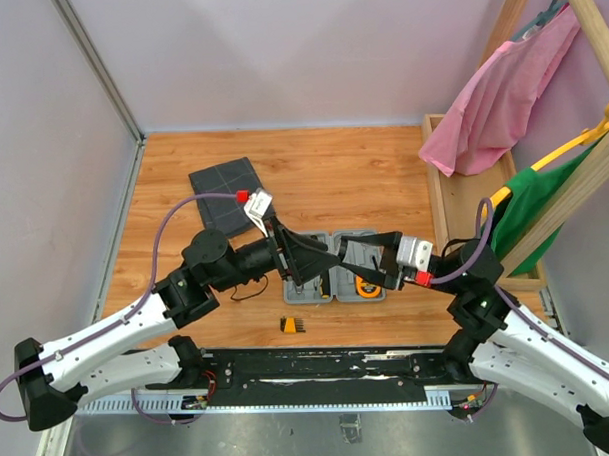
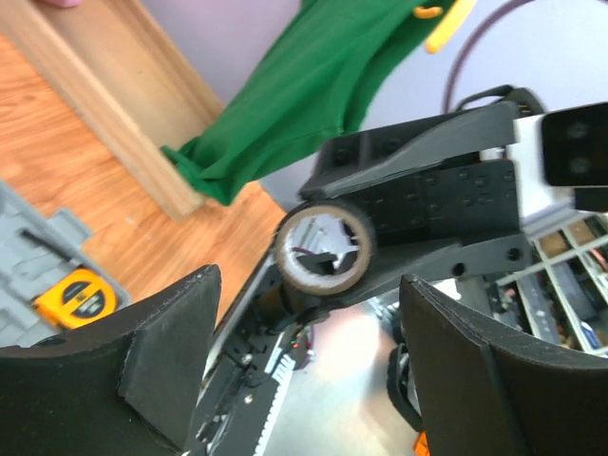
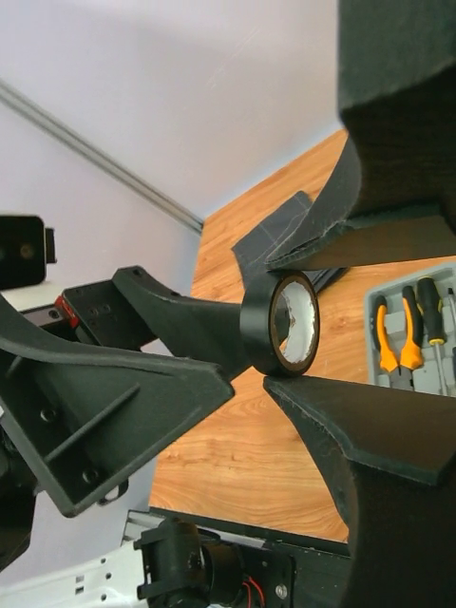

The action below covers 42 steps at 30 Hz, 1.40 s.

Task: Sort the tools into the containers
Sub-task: Place the engineering item in the storage box.

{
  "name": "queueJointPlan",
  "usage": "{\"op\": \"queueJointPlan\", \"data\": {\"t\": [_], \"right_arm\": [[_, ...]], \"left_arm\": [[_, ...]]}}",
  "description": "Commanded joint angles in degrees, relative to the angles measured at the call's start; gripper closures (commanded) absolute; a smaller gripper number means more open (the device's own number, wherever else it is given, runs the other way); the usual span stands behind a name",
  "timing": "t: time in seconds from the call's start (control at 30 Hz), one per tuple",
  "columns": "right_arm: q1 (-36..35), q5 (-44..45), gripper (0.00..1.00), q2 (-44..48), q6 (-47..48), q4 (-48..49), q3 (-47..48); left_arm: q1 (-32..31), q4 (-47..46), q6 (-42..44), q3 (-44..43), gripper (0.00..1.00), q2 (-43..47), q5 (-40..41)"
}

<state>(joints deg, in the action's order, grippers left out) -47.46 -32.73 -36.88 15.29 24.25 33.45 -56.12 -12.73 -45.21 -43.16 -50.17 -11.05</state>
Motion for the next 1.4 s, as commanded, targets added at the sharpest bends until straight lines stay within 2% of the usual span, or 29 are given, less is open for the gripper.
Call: {"op": "queueJointPlan", "data": {"t": [0.0,0.13,0.37,0.57,0.7,0.8,1.0,1.23,1.37], "right_arm": [[0.75,8.10,0.62,1.55,-1.17,-10.25,4.33],[0.75,16.27,0.66,0.52,-4.11,-20.41,7.50],[0.87,28.75,0.68,-2.83,-10.58,-30.80,9.41],[1.42,33.40,0.68,-8.36,-14.90,-37.60,12.70],[3.34,32.93,0.69,-12.19,-18.34,-39.59,14.13],[5.42,31.55,0.70,-15.21,-21.41,-41.16,15.51],[8.61,31.61,0.69,-19.94,-25.64,-43.80,17.64],[13.02,30.53,0.69,-26.41,-29.07,-49.12,20.70],[14.12,29.56,0.68,-30.68,-29.69,-52.16,23.51]], "left_arm": [[-0.26,9.40,3.60,-3.86,0.20,0.34,8.46],[1.87,16.56,3.42,-4.94,0.17,-0.57,16.08],[14.09,18.52,-0.29,2.40,0.17,-0.32,14.26],[15.89,19.39,4.97,4.17,0.16,-3.31,18.35],[16.28,18.94,9.04,4.40,0.16,-5.57,21.44],[16.47,15.27,11.53,6.45,0.16,-6.54,24.26],[16.92,4.69,12.80,12.40,0.15,-7.76,28.52],[17.09,-0.91,13.36,12.36,0.15,-14.33,33.93],[17.10,-5.35,14.56,12.71,0.15,-17.84,33.43]]}}
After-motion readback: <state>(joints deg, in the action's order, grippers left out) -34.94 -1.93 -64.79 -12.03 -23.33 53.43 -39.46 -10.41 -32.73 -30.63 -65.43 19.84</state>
